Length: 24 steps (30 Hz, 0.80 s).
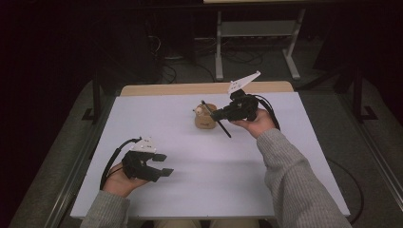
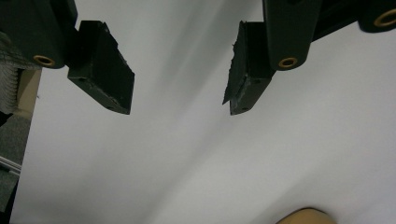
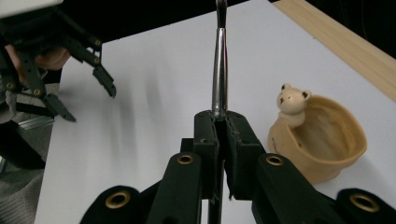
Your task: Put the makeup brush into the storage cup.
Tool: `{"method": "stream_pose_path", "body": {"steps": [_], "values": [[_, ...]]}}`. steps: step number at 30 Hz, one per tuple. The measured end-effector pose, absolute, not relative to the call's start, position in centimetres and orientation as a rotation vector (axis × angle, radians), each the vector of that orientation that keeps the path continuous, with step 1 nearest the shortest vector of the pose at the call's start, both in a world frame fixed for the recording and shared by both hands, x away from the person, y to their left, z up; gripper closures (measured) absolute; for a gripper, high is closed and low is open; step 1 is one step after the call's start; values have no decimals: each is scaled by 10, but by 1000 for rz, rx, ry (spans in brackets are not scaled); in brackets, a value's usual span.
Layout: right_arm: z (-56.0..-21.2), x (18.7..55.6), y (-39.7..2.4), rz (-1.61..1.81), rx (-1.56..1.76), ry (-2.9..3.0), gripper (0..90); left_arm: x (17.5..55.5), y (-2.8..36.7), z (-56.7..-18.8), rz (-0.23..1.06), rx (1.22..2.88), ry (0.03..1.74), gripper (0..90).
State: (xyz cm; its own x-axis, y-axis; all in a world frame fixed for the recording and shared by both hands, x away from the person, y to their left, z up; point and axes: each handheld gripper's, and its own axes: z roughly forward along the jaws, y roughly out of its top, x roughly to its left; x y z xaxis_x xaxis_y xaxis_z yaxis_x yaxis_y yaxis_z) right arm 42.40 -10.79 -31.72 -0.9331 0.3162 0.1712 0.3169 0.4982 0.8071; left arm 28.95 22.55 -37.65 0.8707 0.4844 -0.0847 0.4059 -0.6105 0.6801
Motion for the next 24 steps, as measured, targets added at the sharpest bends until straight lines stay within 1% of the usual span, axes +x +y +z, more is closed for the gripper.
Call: {"method": "stream_pose_path", "body": {"steps": [10, 24], "values": [[-314, 445, -100, -1484, -623, -2704, 831, 289, 228, -378, 137, 2289, 644, 372], [-306, 471, -87, -1503, -662, -2695, 831, 289, 235, -377, 130, 2259, 650, 360]]}}
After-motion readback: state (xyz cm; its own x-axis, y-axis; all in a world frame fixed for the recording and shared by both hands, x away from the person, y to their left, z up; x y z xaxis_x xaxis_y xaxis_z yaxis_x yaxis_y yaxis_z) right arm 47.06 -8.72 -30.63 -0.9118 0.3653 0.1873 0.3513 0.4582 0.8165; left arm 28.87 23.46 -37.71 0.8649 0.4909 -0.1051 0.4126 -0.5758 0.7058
